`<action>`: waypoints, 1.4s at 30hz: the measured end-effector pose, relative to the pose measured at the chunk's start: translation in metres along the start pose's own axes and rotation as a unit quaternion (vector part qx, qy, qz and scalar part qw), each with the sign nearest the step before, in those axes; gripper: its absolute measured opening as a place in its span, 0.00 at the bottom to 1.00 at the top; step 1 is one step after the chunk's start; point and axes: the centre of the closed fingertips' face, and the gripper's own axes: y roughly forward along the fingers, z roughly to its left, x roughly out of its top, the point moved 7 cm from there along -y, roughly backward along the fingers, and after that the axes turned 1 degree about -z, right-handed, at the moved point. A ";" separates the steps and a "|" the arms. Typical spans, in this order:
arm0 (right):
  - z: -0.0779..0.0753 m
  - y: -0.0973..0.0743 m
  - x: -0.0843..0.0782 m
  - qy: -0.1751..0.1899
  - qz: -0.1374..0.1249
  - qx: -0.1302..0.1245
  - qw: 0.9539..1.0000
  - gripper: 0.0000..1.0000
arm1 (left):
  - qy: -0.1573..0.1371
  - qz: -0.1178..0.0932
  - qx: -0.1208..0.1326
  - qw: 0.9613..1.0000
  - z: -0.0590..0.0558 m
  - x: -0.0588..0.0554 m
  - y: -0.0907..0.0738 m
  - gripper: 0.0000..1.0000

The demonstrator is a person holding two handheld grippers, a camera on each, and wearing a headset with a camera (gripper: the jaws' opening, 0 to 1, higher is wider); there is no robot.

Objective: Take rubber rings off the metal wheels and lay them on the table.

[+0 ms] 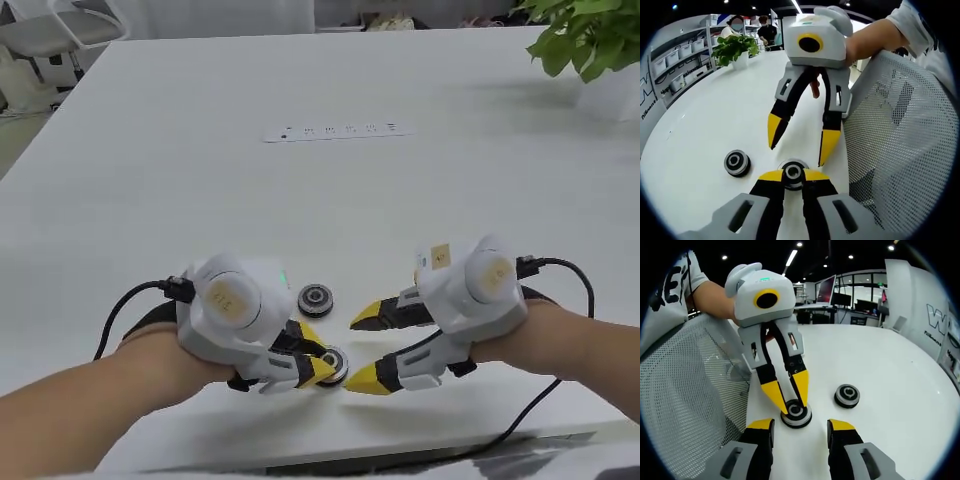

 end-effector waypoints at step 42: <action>0.005 0.017 -0.004 0.030 -0.017 0.000 0.999 0.25 | -0.003 -0.006 0.006 1.000 -0.002 -0.001 0.000 0.08</action>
